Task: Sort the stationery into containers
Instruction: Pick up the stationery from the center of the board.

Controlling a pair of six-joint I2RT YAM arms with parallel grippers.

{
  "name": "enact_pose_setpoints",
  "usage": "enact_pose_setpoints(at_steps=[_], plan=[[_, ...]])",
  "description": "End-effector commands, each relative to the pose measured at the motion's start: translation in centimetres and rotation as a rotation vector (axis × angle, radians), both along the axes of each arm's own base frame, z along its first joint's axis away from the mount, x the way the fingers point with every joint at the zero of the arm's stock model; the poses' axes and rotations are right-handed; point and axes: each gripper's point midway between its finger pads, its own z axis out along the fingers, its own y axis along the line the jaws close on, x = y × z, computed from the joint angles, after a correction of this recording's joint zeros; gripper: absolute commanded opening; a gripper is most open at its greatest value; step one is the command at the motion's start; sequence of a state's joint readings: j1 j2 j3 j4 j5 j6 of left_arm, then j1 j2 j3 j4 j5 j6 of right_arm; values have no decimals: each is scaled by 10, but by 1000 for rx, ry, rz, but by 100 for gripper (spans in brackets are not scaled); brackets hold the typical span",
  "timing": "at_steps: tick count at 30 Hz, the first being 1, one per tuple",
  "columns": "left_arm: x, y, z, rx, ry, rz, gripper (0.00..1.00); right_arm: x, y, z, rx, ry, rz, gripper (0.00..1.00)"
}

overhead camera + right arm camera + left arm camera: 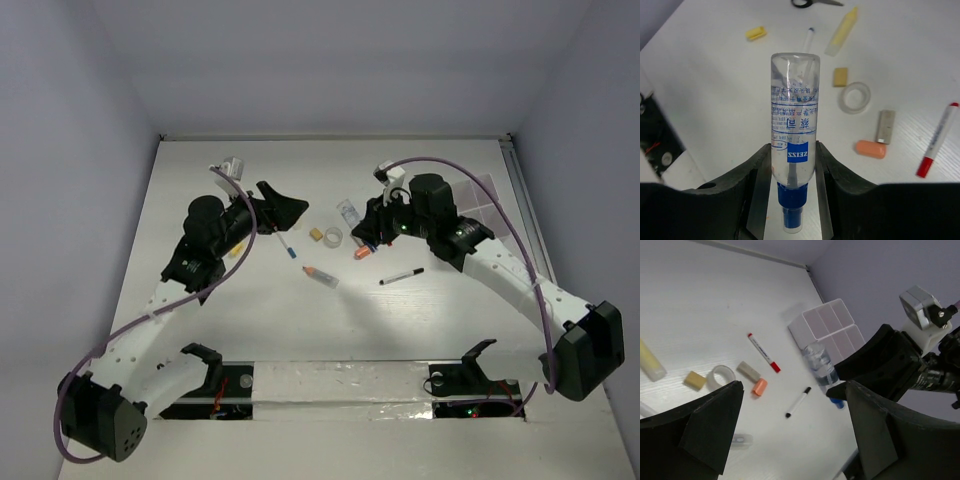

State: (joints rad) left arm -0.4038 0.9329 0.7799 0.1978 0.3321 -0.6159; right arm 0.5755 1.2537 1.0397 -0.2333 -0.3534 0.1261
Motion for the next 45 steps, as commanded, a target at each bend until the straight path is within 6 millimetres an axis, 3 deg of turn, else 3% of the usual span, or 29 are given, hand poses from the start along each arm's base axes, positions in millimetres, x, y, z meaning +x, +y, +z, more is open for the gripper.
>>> enact_pose_setpoints(at_steps=[1, 5, 9, 17, 23, 27, 33, 43, 45], plan=[[0, -21, 17, -148, 6, -96, 79, -27, 22, 24, 110, -47, 209, 1], [4, -40, 7, -183, 87, -193, 72, -30, 30, 21, 105, -35, 233, 1], [8, -54, -18, -197, 183, -259, 71, -35, 38, 21, 102, -33, 269, 1], [4, -66, -29, -191, 227, -312, 64, -32, 47, 11, 76, -2, 275, 0], [-1, -72, -48, -170, 300, -372, 52, -27, 51, 11, 50, -10, 277, 0], [-3, -71, -60, -126, 320, -381, 51, -26, 51, 15, 47, -35, 288, 0], [-9, -74, -53, -138, 298, -423, 40, -31, 59, 8, 29, -4, 350, 0], [-17, -75, -53, -146, 309, -457, 22, -18, 60, 8, 6, -65, 335, 0], [-18, -74, -51, -147, 304, -460, 13, -14, 61, 9, 1, -75, 324, 0]])
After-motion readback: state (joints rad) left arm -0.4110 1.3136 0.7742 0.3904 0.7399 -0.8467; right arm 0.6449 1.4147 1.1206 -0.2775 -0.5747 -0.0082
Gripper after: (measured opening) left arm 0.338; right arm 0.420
